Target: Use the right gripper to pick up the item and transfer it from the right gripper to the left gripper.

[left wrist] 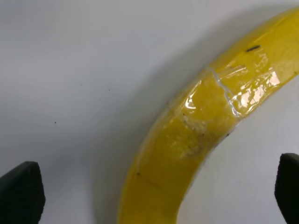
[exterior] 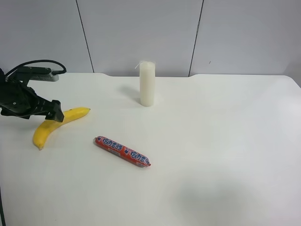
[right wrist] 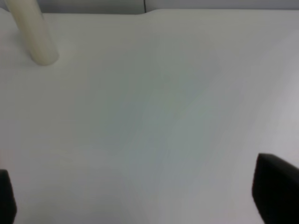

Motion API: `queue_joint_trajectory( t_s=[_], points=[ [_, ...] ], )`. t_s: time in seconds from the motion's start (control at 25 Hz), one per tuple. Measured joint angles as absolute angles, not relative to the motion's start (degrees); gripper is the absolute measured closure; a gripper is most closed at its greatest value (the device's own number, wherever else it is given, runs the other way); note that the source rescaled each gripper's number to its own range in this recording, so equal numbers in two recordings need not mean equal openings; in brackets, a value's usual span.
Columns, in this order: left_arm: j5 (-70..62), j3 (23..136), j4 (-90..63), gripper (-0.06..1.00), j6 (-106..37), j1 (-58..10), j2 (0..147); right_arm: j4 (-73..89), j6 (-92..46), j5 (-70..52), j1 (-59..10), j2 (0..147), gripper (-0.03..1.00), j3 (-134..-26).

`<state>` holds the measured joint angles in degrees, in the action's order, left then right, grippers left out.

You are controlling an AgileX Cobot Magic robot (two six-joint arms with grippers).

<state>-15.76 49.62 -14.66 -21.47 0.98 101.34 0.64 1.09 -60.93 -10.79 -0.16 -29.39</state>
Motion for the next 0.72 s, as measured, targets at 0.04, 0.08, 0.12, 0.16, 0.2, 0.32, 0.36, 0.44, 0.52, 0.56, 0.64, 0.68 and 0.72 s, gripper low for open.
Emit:
queue_joint_trajectory(
  t_s=[0.04,0.08,0.12,0.16,0.2,0.32,0.36,0.44,0.52,0.56,0.64,0.68,0.72],
  points=[
    [-16.2,49.6,-14.7,-0.05,-21.5,1.0,100.9,0.6,1.1,-60.9,-10.8,-0.2,-0.03,-29.4],
    [-16.6,49.6,-14.7,-0.05,-21.5,1.0,100.1,0.6,1.1,-60.9,-10.8,-0.2,-0.03,-29.4],
    [-16.9,49.6,-14.7,-0.05,-21.5,1.0,99.1,0.6,1.1,-60.9,-10.8,-0.2,-0.03,-29.4],
    [-17.2,49.6,-14.7,-0.05,-21.5,1.0,97.7,0.6,1.1,-60.9,-10.8,-0.2,-0.03,-29.4],
    [-17.7,49.6,-14.7,-0.06,-21.5,1.0,96.1,0.6,1.1,-60.9,-10.8,-0.2,-0.03,-29.4],
    [-21.1,49.6,-14.7,-0.06,-21.4,1.0,90.6,0.6,1.1,-60.9,-10.8,-0.2,-0.03,-29.4],
    [-23.2,49.6,-14.7,-0.06,-21.3,1.0,88.4,0.6,1.1,-60.9,-10.8,-0.2,-0.03,-29.4],
    [-27.5,49.6,-14.7,-0.06,-21.3,1.0,84.0,0.6,1.1,-60.9,-10.8,-0.2,-0.03,-29.4],
    [-32.4,49.6,-14.7,-0.06,-21.3,1.0,78.8,0.6,1.1,-60.9,-10.8,-0.2,-0.03,-29.4],
    [-34.3,49.6,-14.7,-0.06,-21.3,1.0,76.1,0.6,1.1,-60.9,-10.8,-0.2,-0.03,-29.4],
    [-38.8,49.6,-14.7,-0.06,-21.3,1.0,71.2,0.6,1.1,-60.9,-10.8,-0.2,-0.03,-29.4],
    [-40.6,49.6,-14.7,-0.06,-21.2,1.0,69.0,0.6,1.1,-60.9,-10.8,-0.2,-0.03,-29.4],
    [-42.7,49.6,-14.7,-0.06,-20.9,1.0,66.3,0.6,1.1,-60.9,-10.8,-0.2,-0.03,-29.4]
  ],
)
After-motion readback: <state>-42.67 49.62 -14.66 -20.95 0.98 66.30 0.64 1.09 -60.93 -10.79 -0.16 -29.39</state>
